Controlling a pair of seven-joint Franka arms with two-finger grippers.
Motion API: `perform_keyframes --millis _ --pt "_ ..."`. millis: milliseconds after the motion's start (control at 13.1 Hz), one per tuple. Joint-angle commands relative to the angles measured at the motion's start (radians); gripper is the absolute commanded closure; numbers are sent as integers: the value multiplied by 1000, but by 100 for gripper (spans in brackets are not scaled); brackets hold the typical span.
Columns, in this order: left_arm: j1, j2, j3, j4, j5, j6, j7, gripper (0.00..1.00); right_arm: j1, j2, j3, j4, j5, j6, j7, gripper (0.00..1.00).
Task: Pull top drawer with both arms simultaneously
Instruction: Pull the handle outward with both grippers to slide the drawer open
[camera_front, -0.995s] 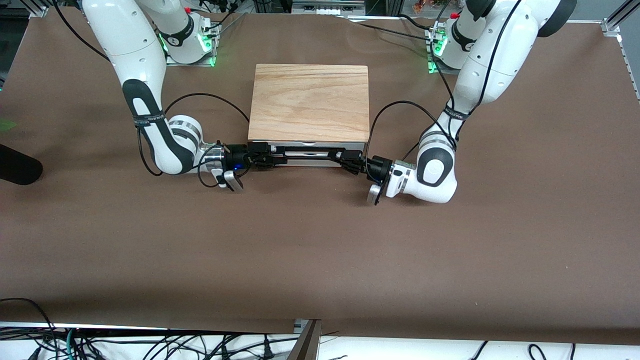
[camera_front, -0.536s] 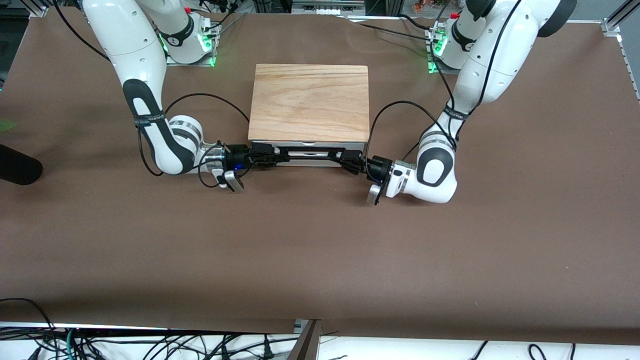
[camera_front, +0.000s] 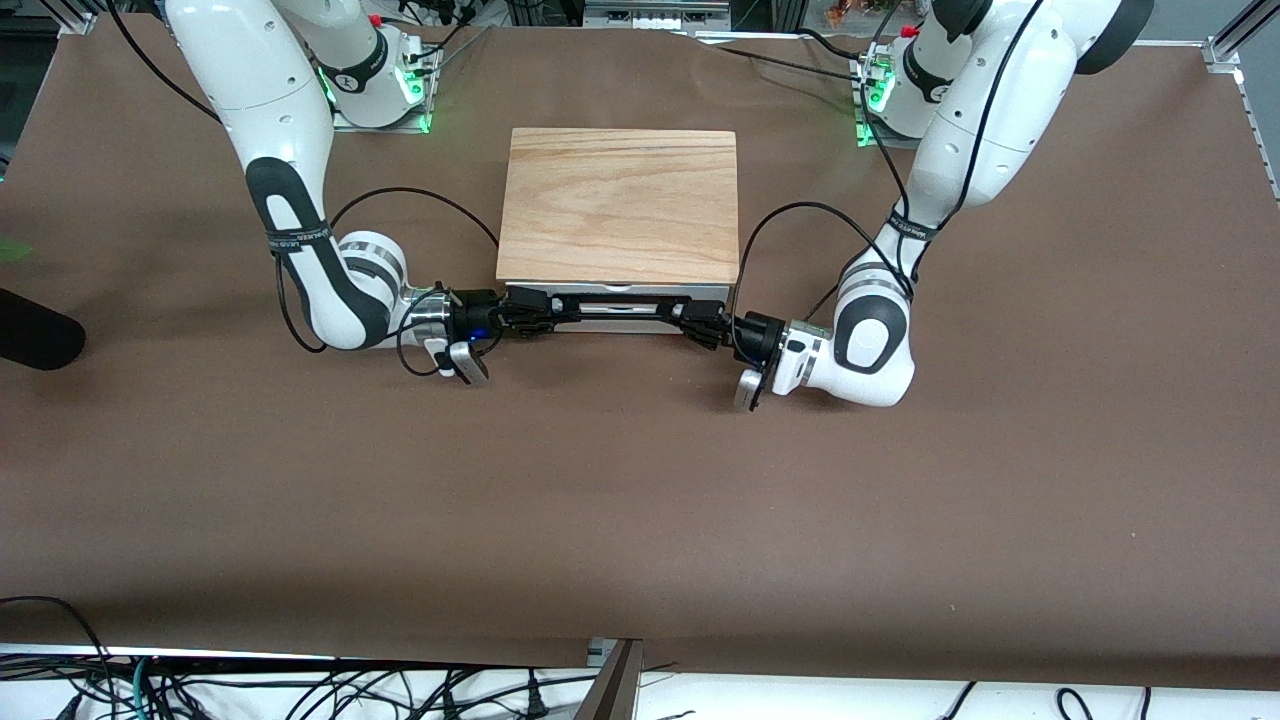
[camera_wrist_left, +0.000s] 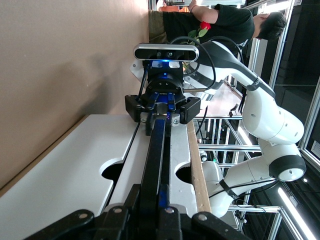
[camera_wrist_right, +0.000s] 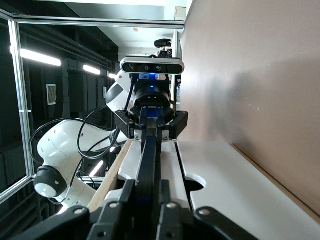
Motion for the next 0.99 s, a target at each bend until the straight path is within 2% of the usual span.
perform_keyframes --millis 0,383,918 --pt "-1 3 3 18 -31 -5 7 100 -3 -7 8 1 16 5 -11 88" --pt "-3 3 3 31 -33 -4 -1 100 -8 -3 7 16 16 8 -6 90" --pt "-2 53 5 177 -27 -4 -162 100 -17 91 4 167 22 41 35 90"
